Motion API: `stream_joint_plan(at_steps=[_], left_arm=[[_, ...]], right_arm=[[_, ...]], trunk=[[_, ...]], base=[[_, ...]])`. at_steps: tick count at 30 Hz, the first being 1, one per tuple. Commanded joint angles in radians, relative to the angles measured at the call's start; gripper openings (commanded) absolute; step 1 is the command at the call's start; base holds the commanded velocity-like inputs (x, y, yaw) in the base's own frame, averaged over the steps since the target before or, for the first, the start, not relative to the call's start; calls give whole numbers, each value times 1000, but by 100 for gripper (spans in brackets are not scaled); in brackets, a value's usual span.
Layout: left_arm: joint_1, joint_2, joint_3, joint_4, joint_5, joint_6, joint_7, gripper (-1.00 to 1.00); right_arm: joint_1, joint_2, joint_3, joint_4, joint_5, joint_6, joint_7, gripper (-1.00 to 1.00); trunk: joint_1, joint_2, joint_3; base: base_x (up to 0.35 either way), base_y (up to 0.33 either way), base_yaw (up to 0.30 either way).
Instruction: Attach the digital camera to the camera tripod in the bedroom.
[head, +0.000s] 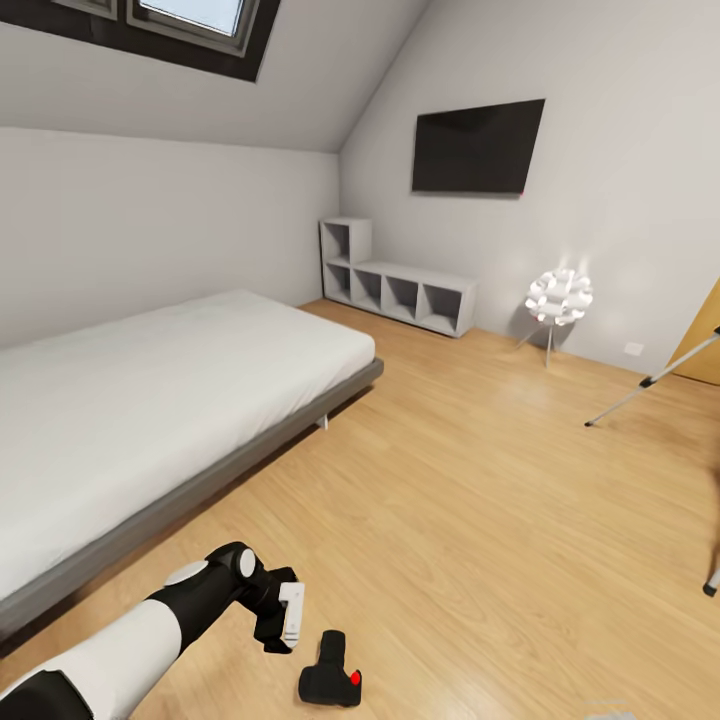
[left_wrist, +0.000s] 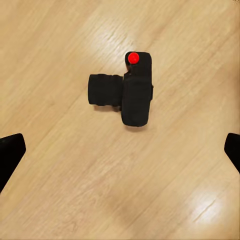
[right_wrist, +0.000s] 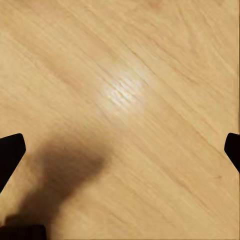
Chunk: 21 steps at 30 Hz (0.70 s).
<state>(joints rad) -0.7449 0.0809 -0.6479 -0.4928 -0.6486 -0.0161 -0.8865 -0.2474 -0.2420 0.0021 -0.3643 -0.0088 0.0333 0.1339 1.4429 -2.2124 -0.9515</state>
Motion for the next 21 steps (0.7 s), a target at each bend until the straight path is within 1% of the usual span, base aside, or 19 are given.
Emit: stream_joint_plan(at_steps=[1, 2, 4, 8, 11, 15, 18, 21], left_arm=[[-2, 1, -3, -2, -4, -9, -7, 100], [-2, 1, -3, -2, -4, -9, -7, 100], [-5, 2, -2, -3, -4, -20, -19, 100], [-14, 2, -1, -4, -3, -31, -33, 100], [-19, 1, -1, -4, -3, -35, -39, 100], [-27, 3, -1, -4, -3, -37, -49, 100], [-34, 5, 0, -4, -1, -39, -54, 100], [-37, 5, 2, -3, 1, -40, -55, 100]], right_arm=[[-18, 0, 0, -21, -2, 31, 3, 100], [-18, 0, 0, -21, -2, 31, 3, 100], [-54, 0, -2, -63, -2, 109, 3, 100], [-126, 2, -3, -171, -6, 288, 3, 100], [-173, 3, -4, -251, -19, 388, 2, 100], [-233, 4, -4, -316, -62, 480, 0, 100], [-287, 5, -3, -339, -93, 543, -3, 100], [-334, 6, -3, -351, -110, 592, -4, 100]], trunk=[[4, -8, -4], [8, -15, -7], [15, -29, -14], [31, -57, -26], [42, -78, -36], [57, -106, -48], [69, -127, -58], [80, -148, -67]], base=[[0, 0, 0], [0, 0, 0], [0, 0, 0], [0, 0, 0], [0, 0, 0], [0, 0, 0], [0, 0, 0], [0, 0, 0]])
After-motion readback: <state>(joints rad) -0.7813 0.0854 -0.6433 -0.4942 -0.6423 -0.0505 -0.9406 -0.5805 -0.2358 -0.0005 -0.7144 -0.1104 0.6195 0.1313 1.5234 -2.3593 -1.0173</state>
